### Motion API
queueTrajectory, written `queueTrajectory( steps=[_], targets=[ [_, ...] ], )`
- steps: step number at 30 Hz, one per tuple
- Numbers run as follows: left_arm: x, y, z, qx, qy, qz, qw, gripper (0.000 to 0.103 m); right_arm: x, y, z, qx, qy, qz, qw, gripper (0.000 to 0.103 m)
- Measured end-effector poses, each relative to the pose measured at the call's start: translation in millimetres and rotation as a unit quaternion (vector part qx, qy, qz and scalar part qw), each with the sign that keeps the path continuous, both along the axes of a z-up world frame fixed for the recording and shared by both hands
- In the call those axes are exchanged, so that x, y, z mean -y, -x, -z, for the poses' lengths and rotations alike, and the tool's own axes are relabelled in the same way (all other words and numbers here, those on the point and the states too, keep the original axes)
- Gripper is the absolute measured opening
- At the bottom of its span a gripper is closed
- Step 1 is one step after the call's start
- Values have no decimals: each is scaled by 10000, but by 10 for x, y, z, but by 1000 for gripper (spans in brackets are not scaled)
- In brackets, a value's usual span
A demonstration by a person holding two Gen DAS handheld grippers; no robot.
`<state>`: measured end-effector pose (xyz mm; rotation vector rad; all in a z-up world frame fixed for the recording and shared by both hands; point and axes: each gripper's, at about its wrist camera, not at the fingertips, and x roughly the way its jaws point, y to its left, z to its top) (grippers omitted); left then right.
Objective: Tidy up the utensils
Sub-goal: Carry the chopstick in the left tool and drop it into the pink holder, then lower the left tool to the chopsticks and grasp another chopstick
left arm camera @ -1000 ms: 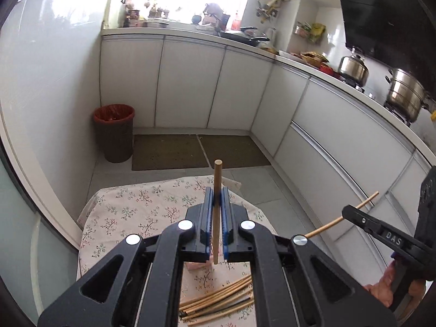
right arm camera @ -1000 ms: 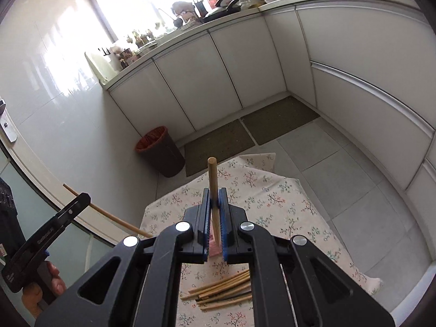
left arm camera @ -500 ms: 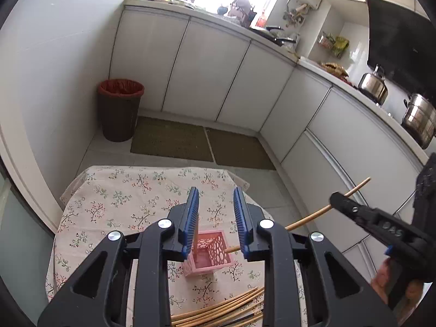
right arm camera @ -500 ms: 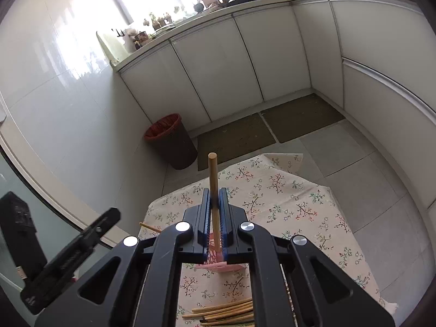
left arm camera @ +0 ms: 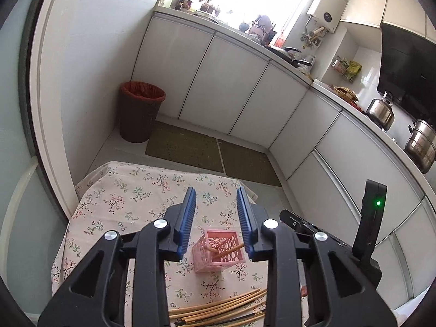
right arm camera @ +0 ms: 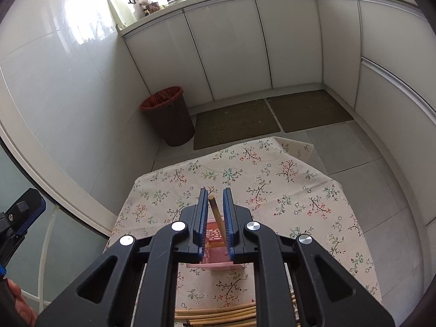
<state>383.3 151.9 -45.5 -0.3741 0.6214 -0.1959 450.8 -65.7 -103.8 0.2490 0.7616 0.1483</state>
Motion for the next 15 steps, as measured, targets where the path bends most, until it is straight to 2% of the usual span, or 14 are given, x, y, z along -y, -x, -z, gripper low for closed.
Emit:
queueTrajectory(
  steps=[2, 4, 6, 7, 9, 11, 13, 15],
  targets=[
    [41, -11, 51, -85, -132, 23, 9999, 30, 19, 46, -16, 17, 34, 64, 10000, 21],
    [84, -14, 88, -156, -193, 63, 9997, 33, 59, 121, -52, 108, 86, 174, 9998, 37],
    [138, 4, 101, -185, -266, 110, 9994, 37, 119, 206, -92, 186, 162, 325, 9992, 42],
    [169, 15, 109, -187, -332, 112, 9992, 40, 149, 254, -104, 217, 180, 374, 9989, 48],
    [240, 57, 108, -167, -449, 69, 9988, 48, 223, 368, -126, 281, 192, 446, 9984, 56],
    [303, 114, 113, -89, -492, 32, 9987, 67, 285, 512, -146, 378, 281, 565, 9973, 66],
    [360, 175, 118, -28, -560, -16, 9984, 77, 334, 665, -165, 483, 428, 704, 9954, 75],
    [437, 226, 126, -41, -638, -18, 9980, 80, 384, 810, -177, 538, 526, 822, 9938, 82]
  ],
)
